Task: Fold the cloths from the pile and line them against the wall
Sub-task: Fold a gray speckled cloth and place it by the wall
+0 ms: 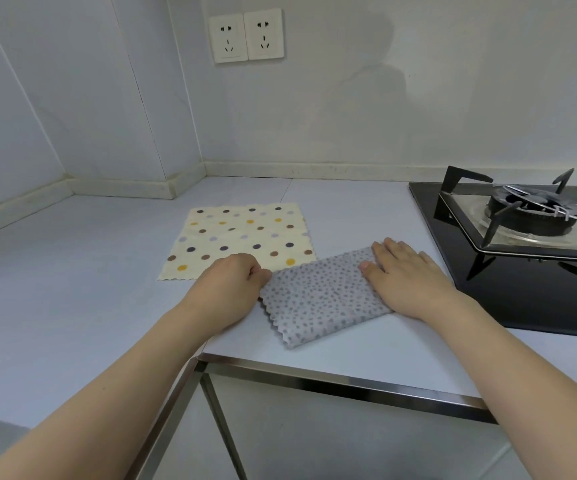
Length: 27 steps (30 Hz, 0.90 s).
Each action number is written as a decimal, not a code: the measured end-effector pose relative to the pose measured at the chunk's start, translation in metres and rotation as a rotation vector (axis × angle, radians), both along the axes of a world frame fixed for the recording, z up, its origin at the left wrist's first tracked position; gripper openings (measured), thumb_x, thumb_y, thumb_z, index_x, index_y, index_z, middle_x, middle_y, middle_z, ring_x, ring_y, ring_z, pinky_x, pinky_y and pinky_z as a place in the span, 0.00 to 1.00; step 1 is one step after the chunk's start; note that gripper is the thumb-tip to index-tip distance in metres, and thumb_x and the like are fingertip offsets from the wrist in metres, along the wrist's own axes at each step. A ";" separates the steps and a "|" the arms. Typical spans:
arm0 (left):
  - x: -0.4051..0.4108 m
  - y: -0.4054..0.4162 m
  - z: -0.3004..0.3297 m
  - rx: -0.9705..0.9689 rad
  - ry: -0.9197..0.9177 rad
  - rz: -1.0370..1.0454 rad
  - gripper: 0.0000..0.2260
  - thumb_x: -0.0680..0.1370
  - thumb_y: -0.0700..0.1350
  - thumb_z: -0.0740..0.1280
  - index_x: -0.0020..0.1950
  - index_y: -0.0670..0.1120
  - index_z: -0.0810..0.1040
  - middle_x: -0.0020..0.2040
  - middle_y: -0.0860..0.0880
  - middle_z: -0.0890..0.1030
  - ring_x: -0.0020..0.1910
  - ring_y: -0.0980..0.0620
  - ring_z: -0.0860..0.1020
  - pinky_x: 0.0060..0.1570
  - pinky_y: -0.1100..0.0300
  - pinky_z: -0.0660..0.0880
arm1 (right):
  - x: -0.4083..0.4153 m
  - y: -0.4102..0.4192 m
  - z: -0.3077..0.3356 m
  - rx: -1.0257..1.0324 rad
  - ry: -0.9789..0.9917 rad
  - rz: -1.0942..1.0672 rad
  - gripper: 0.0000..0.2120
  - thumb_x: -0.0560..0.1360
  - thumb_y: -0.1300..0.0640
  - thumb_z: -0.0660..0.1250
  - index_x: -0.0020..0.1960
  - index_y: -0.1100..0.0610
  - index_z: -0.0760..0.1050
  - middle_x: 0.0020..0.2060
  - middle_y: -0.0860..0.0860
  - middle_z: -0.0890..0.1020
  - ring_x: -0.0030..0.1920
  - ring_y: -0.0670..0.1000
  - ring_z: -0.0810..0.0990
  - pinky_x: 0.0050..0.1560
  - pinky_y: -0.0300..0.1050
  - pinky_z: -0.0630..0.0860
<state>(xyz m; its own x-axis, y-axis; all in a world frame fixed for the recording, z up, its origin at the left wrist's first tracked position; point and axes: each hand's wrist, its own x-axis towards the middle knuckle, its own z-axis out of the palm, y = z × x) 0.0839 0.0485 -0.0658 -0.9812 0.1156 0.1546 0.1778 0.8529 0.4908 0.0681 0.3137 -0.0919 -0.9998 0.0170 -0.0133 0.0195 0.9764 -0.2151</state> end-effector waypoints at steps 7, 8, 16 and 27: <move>0.006 -0.001 0.002 0.085 0.078 -0.030 0.08 0.81 0.52 0.61 0.49 0.49 0.72 0.41 0.54 0.77 0.39 0.51 0.76 0.41 0.56 0.73 | 0.004 0.002 -0.002 -0.053 0.049 0.003 0.28 0.81 0.42 0.45 0.79 0.50 0.49 0.78 0.48 0.49 0.77 0.48 0.46 0.76 0.50 0.43; 0.008 -0.001 0.002 0.067 0.094 -0.039 0.06 0.81 0.53 0.61 0.51 0.51 0.71 0.44 0.55 0.76 0.40 0.54 0.75 0.42 0.56 0.73 | 0.004 0.002 -0.001 -0.055 0.051 0.004 0.28 0.81 0.42 0.45 0.79 0.50 0.49 0.78 0.48 0.49 0.77 0.48 0.46 0.76 0.50 0.43; 0.006 0.003 -0.002 -0.129 0.091 -0.041 0.05 0.79 0.51 0.63 0.49 0.52 0.75 0.50 0.55 0.73 0.46 0.56 0.75 0.48 0.57 0.75 | 0.004 0.000 -0.002 -0.058 0.060 0.010 0.28 0.81 0.42 0.46 0.79 0.50 0.50 0.78 0.48 0.49 0.77 0.48 0.46 0.76 0.51 0.43; 0.009 0.011 -0.006 -0.249 0.275 -0.075 0.05 0.80 0.46 0.60 0.51 0.48 0.74 0.49 0.52 0.73 0.46 0.52 0.72 0.44 0.59 0.69 | 0.006 -0.001 0.000 -0.056 0.070 0.010 0.28 0.81 0.43 0.47 0.78 0.50 0.51 0.78 0.49 0.50 0.77 0.48 0.46 0.76 0.51 0.43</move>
